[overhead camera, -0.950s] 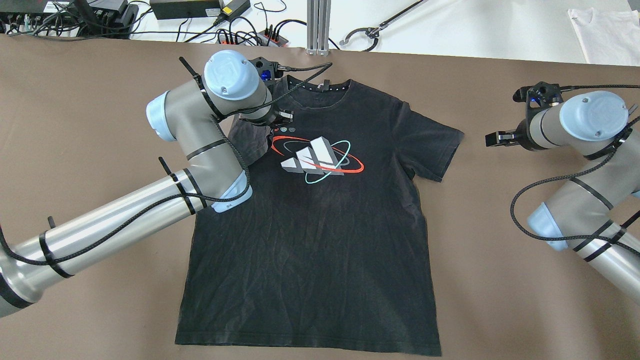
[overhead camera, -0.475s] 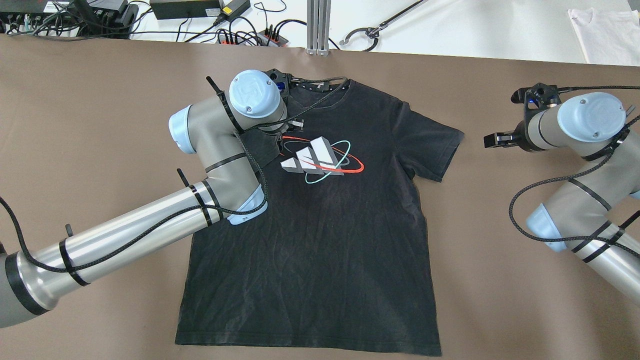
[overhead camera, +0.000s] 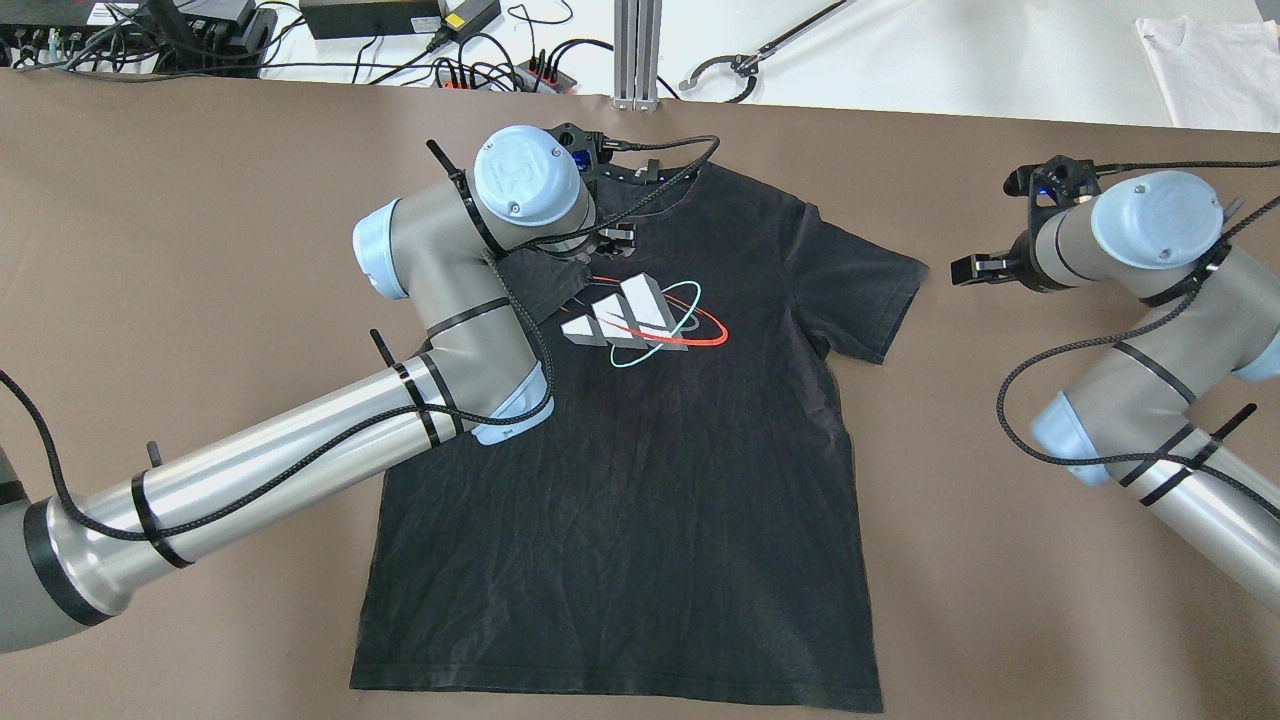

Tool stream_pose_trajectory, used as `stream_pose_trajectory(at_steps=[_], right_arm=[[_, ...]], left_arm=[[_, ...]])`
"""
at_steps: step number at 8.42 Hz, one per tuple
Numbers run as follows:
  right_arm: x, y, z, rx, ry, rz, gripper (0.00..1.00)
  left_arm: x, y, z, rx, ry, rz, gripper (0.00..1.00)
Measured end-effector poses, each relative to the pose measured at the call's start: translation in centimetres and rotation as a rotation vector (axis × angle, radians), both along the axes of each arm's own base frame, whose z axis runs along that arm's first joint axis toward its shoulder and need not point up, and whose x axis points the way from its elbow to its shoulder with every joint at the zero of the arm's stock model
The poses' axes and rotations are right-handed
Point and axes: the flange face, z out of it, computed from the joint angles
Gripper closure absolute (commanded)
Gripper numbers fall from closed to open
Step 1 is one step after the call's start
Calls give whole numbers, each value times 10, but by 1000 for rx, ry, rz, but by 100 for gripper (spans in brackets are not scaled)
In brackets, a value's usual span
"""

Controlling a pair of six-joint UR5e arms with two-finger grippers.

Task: Fold clothes
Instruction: 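Grasp the sleeve nearest the left gripper and fold it inward over the chest, then grasp the sleeve nearest the right gripper and fold it inward while the left gripper releases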

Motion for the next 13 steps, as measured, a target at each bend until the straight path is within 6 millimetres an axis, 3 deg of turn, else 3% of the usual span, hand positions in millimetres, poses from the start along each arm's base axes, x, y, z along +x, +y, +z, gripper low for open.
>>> stream_pose_trajectory(at_steps=[4,6,7,8,11,12,13], right_arm=[[-34,-47,8,-21,-105,66,8],[-49,-66,26,-13,-144,79,12],[-55,-71,35,-10,-152,79,20],[-61,-72,39,-4,-158,73,35],[-75,-67,42,6,-178,67,90],[-77,-66,41,7,-180,67,100],[-78,-66,39,9,-183,67,100]], left_arm=[[-1,-1,-6,9,3,4,0],[-1,-1,-4,12,-1,6,0],[-1,0,-2,12,-3,6,0],[0,0,-2,13,-4,7,0],[0,0,-1,14,-5,7,0],[0,0,-1,14,-5,7,0],[-1,0,-1,13,-5,6,0]])
